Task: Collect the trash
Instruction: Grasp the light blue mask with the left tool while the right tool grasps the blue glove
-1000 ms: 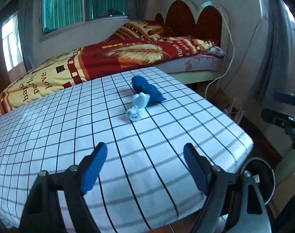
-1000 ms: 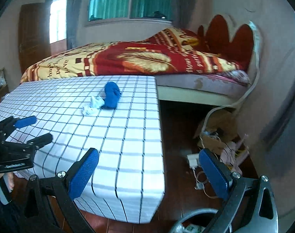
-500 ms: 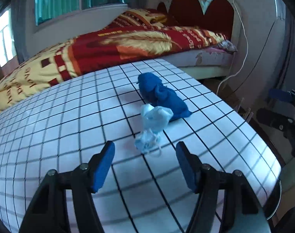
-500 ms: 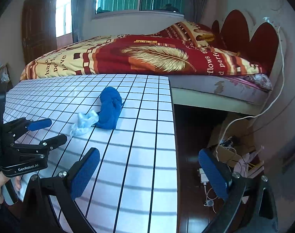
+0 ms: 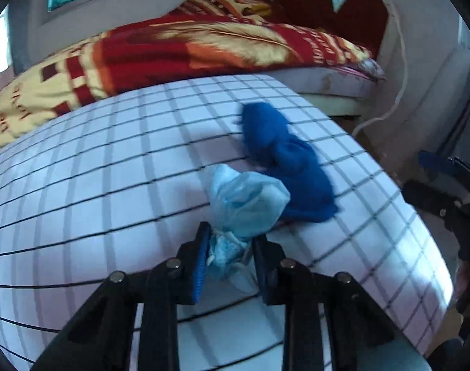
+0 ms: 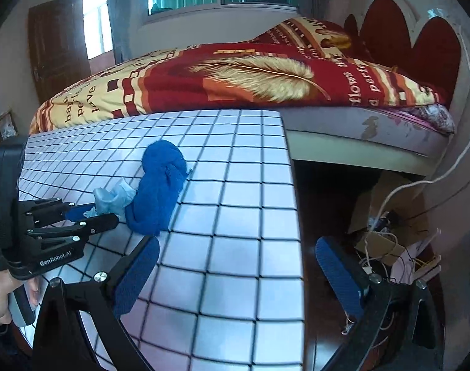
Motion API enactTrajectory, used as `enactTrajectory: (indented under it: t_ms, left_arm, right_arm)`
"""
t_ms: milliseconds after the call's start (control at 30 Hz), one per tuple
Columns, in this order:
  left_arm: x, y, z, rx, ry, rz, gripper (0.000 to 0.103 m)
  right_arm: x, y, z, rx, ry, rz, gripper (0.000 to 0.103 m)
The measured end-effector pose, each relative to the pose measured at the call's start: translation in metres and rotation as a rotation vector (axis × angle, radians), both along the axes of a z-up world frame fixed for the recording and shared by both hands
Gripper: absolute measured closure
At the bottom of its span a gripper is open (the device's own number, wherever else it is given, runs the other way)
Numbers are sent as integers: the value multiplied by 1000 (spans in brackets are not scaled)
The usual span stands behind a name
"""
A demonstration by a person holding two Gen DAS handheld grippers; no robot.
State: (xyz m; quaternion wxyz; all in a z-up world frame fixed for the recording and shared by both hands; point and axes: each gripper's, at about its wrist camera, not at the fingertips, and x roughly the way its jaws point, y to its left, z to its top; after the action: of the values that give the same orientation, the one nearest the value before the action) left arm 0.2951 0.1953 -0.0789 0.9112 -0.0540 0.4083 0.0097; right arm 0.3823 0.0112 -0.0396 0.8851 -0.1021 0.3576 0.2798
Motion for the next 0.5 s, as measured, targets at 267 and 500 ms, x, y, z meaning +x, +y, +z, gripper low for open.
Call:
enactTrajectory:
  t_ms: [267,500]
  left_arm:
    - [-14,49,1,51,-3,102,75]
    - [-21,74,2,58,-7,132,75]
  right_arm:
    - [17,67,-22,-2,80,77,20]
    - [41,107,-35,-13,124,75,31]
